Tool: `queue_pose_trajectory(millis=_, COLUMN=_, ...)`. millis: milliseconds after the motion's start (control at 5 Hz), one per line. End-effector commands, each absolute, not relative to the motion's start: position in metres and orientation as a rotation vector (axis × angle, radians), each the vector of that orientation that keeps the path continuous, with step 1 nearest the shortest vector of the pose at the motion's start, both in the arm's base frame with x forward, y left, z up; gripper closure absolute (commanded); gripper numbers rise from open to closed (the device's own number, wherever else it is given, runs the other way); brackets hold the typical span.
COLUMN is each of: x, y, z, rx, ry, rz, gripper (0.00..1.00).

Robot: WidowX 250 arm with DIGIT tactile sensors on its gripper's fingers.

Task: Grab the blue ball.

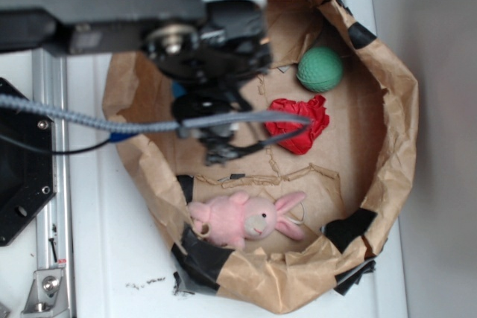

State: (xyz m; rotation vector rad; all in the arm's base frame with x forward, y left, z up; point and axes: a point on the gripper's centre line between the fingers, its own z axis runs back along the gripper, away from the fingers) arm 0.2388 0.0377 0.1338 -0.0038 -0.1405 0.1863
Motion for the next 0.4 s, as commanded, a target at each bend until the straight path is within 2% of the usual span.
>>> queue_pose_trajectory(millis=0, x=0.247, y=0.024, z=0.164, rx=0.035, ry=-0.230, rz=0.317, gripper=1.00)
queue_pose_trajectory(millis=200, x=0.241, y=0.022, z=0.154, rx=0.059, ry=-0.209, rz=0.366, gripper=1.00)
